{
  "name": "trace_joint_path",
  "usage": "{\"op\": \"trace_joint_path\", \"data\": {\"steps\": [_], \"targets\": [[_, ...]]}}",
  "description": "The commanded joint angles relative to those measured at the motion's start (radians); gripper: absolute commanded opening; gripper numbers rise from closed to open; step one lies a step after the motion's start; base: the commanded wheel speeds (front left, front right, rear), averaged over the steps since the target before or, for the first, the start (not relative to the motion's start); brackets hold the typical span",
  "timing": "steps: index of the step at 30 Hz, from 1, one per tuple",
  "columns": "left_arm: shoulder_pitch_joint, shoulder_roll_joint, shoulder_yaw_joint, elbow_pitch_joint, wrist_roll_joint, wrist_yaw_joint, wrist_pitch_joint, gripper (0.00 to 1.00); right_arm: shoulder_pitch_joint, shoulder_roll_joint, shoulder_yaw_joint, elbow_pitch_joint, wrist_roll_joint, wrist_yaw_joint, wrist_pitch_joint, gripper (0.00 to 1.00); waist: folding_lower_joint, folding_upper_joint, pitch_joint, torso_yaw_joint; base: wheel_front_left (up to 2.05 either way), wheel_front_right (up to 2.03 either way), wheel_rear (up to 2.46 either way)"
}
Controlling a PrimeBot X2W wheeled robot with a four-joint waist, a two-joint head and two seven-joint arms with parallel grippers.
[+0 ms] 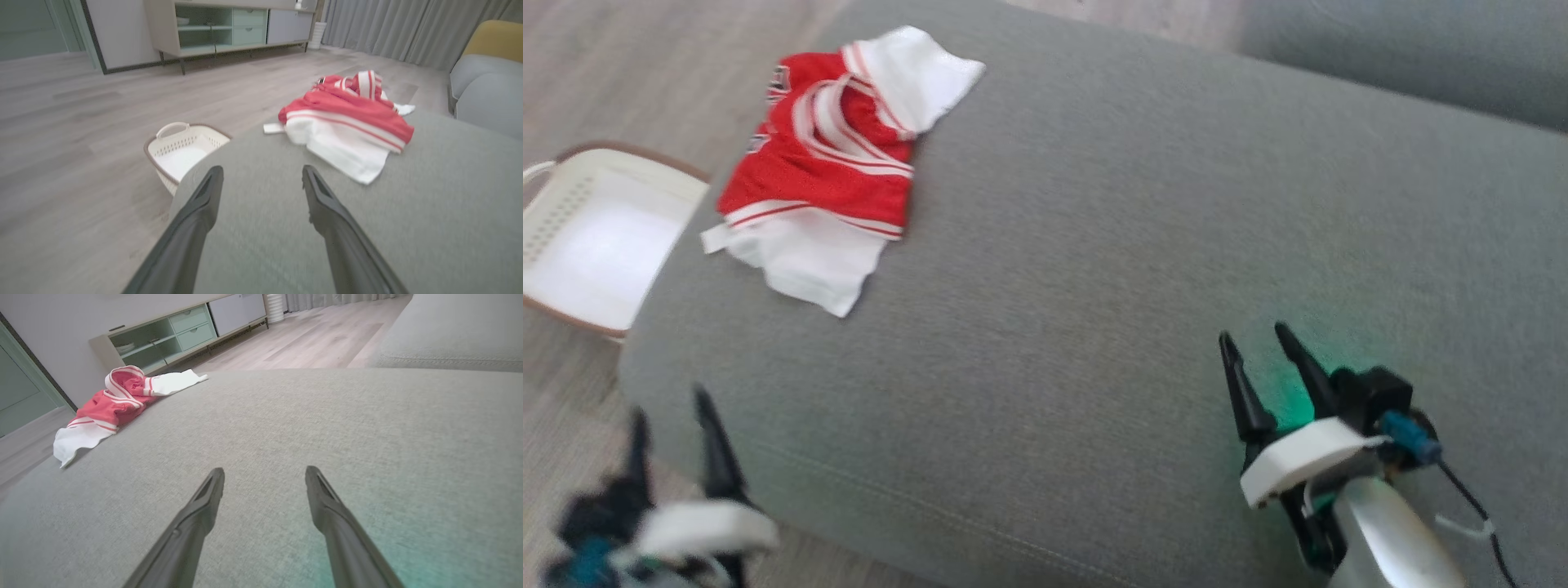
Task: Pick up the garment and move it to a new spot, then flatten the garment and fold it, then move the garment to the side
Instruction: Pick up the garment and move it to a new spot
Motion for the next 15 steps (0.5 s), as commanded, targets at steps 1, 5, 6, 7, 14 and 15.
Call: {"op": "trace_joint_path", "data": {"steps": [1, 5, 6, 7, 14, 15], "targets": [[-0.079, 0.051, 0.071, -0.048, -0.001, -0.029, -0.005, 1.00, -0.052, 0.000, 0.019, -0.048, -0.017, 0.004, -0.010, 1.00, -0.0001, -0.0001, 0.056, -0.053, 0.00, 0.00, 0.00], [-0.195, 0.134, 0.104, -0.019, 0.002, -0.081, -0.005, 1.00, -0.075, 0.000, 0.003, -0.086, -0.047, 0.004, -0.010, 1.00, -0.0001, -0.0001, 0.117, -0.100, 0.00, 0.00, 0.00], [-0.231, 0.156, 0.100, -0.005, -0.005, -0.092, -0.005, 1.00, -0.081, 0.000, 0.002, -0.093, -0.055, 0.004, -0.010, 1.00, -0.0001, -0.0001, 0.134, -0.111, 0.00, 0.00, 0.00], [-0.266, 0.177, 0.095, 0.013, -0.017, -0.100, -0.005, 1.00, -0.088, 0.000, -0.001, -0.099, -0.060, 0.004, -0.010, 1.00, -0.0001, -0.0001, 0.149, -0.123, 0.00, 0.00, 0.00], [-0.491, 0.294, -0.026, 0.209, -0.115, -0.115, 0.067, 1.00, -0.142, 0.000, -0.027, -0.140, -0.100, 0.004, -0.010, 1.00, -0.0001, -0.0001, 0.239, -0.205, 0.00, 0.00, 0.00], [-0.515, 0.306, -0.043, 0.235, -0.135, -0.115, 0.082, 1.00, -0.148, 0.000, -0.031, -0.144, -0.105, 0.004, -0.010, 1.00, -0.0001, -0.0001, 0.250, -0.215, 0.00, 0.00, 0.00]]}}
